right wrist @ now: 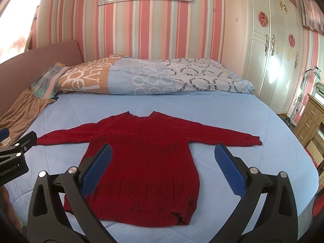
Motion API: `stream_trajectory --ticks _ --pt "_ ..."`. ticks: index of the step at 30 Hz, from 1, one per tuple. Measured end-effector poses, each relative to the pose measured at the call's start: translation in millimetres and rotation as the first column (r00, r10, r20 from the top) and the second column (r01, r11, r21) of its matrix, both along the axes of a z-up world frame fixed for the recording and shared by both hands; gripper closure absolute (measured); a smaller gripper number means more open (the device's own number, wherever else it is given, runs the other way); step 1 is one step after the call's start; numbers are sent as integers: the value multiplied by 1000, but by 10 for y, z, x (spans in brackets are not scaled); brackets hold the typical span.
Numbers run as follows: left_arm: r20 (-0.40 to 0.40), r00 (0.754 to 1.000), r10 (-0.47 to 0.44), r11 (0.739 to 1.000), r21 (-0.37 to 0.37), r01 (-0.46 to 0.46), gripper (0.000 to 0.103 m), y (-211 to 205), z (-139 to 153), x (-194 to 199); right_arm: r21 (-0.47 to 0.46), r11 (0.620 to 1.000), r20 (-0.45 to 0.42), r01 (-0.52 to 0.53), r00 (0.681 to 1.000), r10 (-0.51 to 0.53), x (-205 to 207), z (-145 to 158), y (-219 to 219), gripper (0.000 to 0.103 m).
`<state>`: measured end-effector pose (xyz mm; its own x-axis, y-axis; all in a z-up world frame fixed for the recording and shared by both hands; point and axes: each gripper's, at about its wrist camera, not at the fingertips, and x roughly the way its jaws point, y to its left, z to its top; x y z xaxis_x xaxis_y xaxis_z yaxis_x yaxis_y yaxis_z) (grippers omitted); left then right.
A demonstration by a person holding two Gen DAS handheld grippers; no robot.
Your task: Fold small clothes
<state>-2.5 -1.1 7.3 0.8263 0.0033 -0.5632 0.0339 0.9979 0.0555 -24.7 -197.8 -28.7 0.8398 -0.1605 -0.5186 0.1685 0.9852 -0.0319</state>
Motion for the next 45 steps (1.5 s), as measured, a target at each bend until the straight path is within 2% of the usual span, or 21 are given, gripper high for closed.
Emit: stream_trajectory --ticks 45 --pt "-9 1000 7 1000 3 -7 2 119 -21 36 -20 1000 -12 -10 1000 9 114 -82 93 3"
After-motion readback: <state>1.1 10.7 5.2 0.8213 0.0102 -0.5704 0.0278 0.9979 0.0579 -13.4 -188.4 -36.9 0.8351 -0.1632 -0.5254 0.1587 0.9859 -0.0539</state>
